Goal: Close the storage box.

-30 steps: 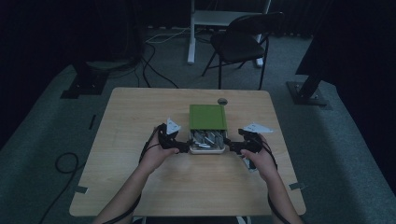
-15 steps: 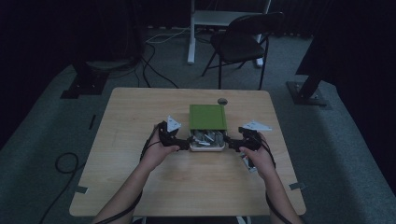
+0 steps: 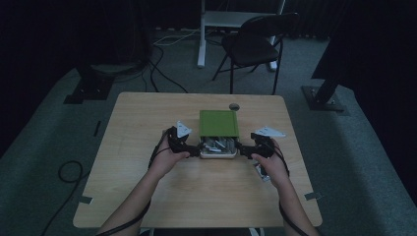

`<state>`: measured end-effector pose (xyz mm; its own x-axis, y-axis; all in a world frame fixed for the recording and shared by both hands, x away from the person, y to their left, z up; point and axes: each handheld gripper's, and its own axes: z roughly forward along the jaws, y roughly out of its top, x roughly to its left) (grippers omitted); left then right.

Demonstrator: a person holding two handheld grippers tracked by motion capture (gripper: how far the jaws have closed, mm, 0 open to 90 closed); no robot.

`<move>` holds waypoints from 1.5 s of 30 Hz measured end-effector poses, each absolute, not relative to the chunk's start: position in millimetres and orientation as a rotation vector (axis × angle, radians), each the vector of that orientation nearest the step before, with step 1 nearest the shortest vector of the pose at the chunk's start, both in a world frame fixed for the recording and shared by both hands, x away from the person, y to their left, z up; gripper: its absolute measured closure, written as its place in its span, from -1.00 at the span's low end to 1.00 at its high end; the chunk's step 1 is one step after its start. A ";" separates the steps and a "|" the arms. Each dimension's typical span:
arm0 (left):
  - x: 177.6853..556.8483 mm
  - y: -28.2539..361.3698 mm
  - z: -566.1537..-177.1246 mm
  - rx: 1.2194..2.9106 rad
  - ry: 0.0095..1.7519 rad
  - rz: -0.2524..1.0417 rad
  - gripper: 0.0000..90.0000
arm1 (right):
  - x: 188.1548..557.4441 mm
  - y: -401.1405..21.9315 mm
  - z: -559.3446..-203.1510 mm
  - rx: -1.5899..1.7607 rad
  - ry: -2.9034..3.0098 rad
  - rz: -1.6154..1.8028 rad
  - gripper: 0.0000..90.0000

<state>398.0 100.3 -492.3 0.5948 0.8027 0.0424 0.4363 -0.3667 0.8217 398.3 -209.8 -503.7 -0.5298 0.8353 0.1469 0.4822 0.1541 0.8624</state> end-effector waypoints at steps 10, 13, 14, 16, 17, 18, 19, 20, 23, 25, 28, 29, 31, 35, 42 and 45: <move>386.3 96.5 -481.1 1.976 0.938 0.561 -0.88 | 393.3 -207.3 -497.5 1.243 2.044 1.368 -0.69; 383.7 99.6 -478.4 1.957 0.942 0.559 -0.88 | 391.4 -208.5 -497.6 1.235 2.032 1.379 -0.69; 383.3 100.0 -478.1 1.956 0.943 0.560 -0.88 | 389.8 -209.1 -498.4 1.214 2.052 1.392 -0.70; 381.5 101.9 -477.8 1.959 0.938 0.557 -0.88 | 388.6 -208.9 -498.8 1.214 2.050 1.393 -0.70; 380.6 102.6 -478.1 1.952 0.946 0.556 -0.88 | 387.9 -208.8 -499.0 1.213 2.050 1.388 -0.70; 379.8 103.6 -478.5 1.948 0.949 0.556 -0.88 | 387.1 -209.1 -498.9 1.212 2.050 1.391 -0.70; 378.9 105.2 -479.1 1.946 0.956 0.552 -0.88 | 386.5 -209.5 -498.6 1.210 2.042 1.397 -0.70; 378.4 106.1 -479.5 1.945 0.958 0.553 -0.88 | 385.5 -210.1 -497.9 1.210 2.040 1.397 -0.70; 376.4 110.3 -480.7 1.943 0.964 0.560 -0.88 | 383.0 -212.0 -496.2 1.200 2.036 1.395 -0.70; 375.7 113.0 -481.2 1.941 0.972 0.561 -0.88 | 382.1 -212.8 -495.7 1.198 2.034 1.396 -0.70; 375.0 117.1 -482.2 1.942 0.981 0.564 -0.88 | 379.0 -214.5 -495.1 1.190 2.045 1.373 -0.70; 374.5 119.0 -482.5 1.940 0.987 0.567 -0.88 | 378.5 -215.0 -495.2 1.184 2.046 1.371 -0.70; 373.3 121.5 -483.1 1.938 0.993 0.568 -0.88 | 376.7 -215.8 -495.3 1.190 2.041 1.377 -0.70; 370.2 127.4 -485.2 1.943 1.003 0.574 -0.88 | 372.4 -218.6 -495.6 1.179 2.044 1.367 -0.70; 366.3 136.6 -488.3 1.936 1.024 0.577 -0.88 | 367.7 -230.1 -495.7 1.208 2.011 1.372 -0.70; 363.9 142.8 -490.9 1.932 1.043 0.583 -0.88 | 364.6 -238.4 -496.3 1.216 2.003 1.359 -0.70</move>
<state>363.9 142.8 -490.9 0.5447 0.8386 0.0080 0.4462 -0.2979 0.8439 364.6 -238.4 -496.3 -0.5235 0.8436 0.1193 0.4227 0.1356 0.8961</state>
